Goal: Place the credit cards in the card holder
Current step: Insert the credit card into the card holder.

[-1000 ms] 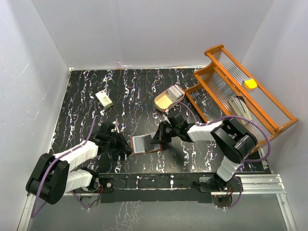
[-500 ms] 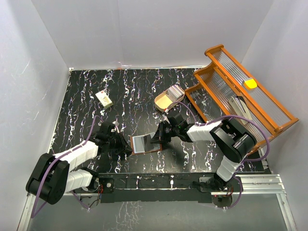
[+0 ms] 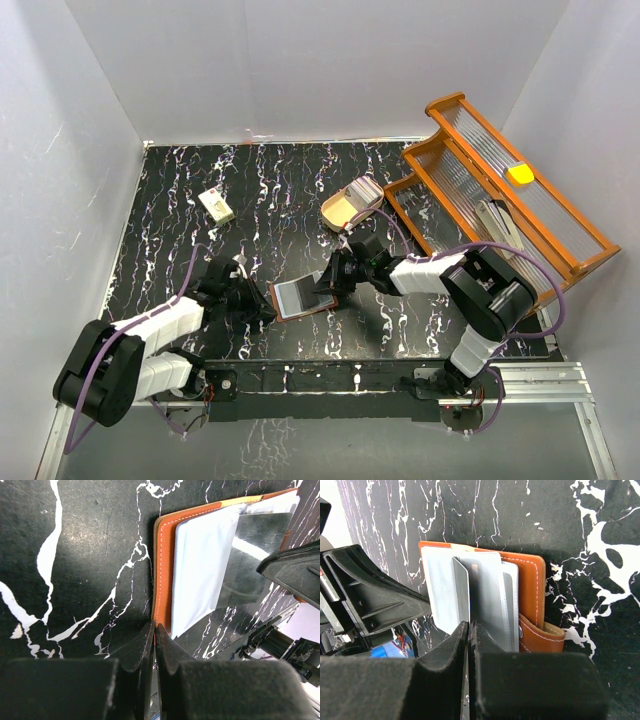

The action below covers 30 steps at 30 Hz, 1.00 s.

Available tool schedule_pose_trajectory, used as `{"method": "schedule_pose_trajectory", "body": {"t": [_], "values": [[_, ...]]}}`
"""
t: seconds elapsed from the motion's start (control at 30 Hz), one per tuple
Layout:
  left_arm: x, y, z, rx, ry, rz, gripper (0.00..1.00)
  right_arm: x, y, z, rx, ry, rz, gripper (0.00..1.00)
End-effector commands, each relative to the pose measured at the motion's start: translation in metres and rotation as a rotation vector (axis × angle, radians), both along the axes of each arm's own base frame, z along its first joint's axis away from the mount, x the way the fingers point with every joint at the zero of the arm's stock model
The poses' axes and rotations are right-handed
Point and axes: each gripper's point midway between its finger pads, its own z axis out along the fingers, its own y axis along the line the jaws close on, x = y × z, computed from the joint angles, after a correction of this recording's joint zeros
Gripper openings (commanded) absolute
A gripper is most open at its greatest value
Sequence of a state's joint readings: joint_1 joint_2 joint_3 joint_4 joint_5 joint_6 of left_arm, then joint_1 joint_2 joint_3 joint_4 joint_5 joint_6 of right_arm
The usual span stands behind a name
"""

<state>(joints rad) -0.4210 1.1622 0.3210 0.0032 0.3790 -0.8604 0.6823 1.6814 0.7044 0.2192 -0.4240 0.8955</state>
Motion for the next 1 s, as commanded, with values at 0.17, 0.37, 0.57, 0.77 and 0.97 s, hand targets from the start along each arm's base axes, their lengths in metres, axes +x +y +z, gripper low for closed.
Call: {"method": "schedule_pose_trajectory", "body": {"t": [0.17,0.37,0.57,0.77,0.97], "values": [[-0.012,0.003,-0.009,0.005,0.048,-0.003,0.05,0.004,0.004,0.006,0.022,-0.043,-0.005,0.00],[-0.010,0.003,-0.008,0.014,0.040,-0.011,0.05,0.003,0.004,0.000,-0.027,-0.030,0.020,0.04],[-0.007,0.009,-0.014,0.066,0.033,-0.017,0.06,0.008,-0.005,0.003,-0.095,-0.082,0.023,0.17],[-0.001,0.007,-0.010,0.073,0.024,-0.024,0.06,0.012,-0.003,0.002,-0.127,-0.103,0.074,0.19],[0.006,0.007,-0.006,0.083,0.008,-0.020,0.06,0.009,0.002,0.001,-0.120,-0.107,0.113,0.12]]}}
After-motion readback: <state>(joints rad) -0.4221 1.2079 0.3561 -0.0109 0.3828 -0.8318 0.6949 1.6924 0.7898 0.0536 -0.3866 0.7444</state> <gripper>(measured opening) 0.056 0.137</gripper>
